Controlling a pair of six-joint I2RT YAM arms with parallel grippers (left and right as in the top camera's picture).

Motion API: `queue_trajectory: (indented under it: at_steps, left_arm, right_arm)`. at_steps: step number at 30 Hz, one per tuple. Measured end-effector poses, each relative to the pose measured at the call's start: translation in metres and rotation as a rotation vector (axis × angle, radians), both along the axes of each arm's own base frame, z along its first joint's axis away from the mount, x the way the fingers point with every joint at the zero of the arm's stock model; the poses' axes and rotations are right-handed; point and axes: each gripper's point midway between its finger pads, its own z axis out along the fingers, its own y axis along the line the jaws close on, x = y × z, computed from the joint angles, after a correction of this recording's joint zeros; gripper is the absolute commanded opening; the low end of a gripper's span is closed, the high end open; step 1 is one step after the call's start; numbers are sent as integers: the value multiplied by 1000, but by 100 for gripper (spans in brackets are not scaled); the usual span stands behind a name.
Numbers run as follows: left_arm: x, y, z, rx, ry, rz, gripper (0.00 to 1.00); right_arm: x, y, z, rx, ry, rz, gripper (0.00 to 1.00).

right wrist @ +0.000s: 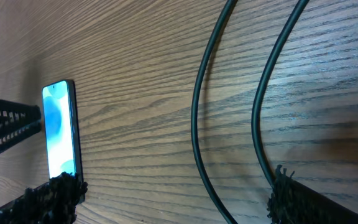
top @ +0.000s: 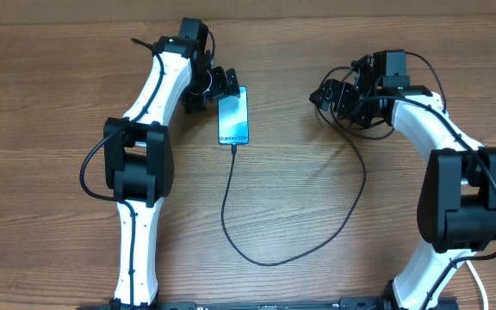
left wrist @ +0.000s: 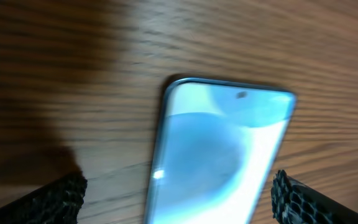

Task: Plug charger to phone and switch on socket
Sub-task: 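Raise the left gripper above the phone and move the right gripper to the power strip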

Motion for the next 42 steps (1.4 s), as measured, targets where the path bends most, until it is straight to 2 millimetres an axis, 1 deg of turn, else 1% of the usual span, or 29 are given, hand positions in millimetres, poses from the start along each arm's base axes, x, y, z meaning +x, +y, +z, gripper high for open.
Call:
queue_trajectory:
  at_steps: [6,8,10,12,13,14,15,18,19,20,22,24,30,33,36,39,42]
  left_arm:
    - [-11,27,1,157,25,-62,100]
    - [-10,33,8,191,15,-87,99]
    - [-10,38,19,215,-1,-110,96]
    - [-10,42,39,232,-28,-126,95]
    - [-11,43,59,235,-61,-131,96]
    - [-10,44,71,236,-84,-131,96]
    - [-12,44,86,234,-106,-132,100]
    - [-17,45,129,227,-179,-129,100]
    - [-18,45,151,222,-227,-124,100]
    - [-18,45,163,219,-254,-123,100]
    - [-19,46,179,216,-289,-119,100]
    - [-19,46,182,216,-297,-121,100]
    - [-19,46,180,220,-293,-125,100]
    - [-19,46,180,220,-294,-125,100]
    - [-19,46,180,220,-294,-125,100]
    - [-19,46,180,220,-294,-125,100]
    - [-19,46,180,220,-294,-125,100]
  right_arm:
    - [0,-1,0,-4,-1,-2,100]
    - [0,-1,0,-5,0,-2,100]
    - [0,-1,0,-5,0,-2,100]
    - [0,-1,0,-5,-1,-2,100]
    - [0,-1,-1,-6,0,-3,100]
    - [0,-1,-1,-6,0,-2,100]
    - [0,-1,-1,-6,0,-3,100]
    - [0,-1,-1,-7,0,-3,100]
    - [0,-1,-1,-7,0,-3,100]
    - [0,-1,-1,-7,1,-3,100]
    - [0,-1,-1,-7,2,-3,100]
    - [0,-1,-1,-7,2,-3,100]
    - [-2,-1,-2,-6,9,-3,100]
    - [-7,-1,-4,-5,33,-1,100]
    - [-17,-3,-7,0,90,-4,100]
    - [-24,-13,-3,5,144,-26,100]
    - [-21,-35,16,7,145,-72,100]
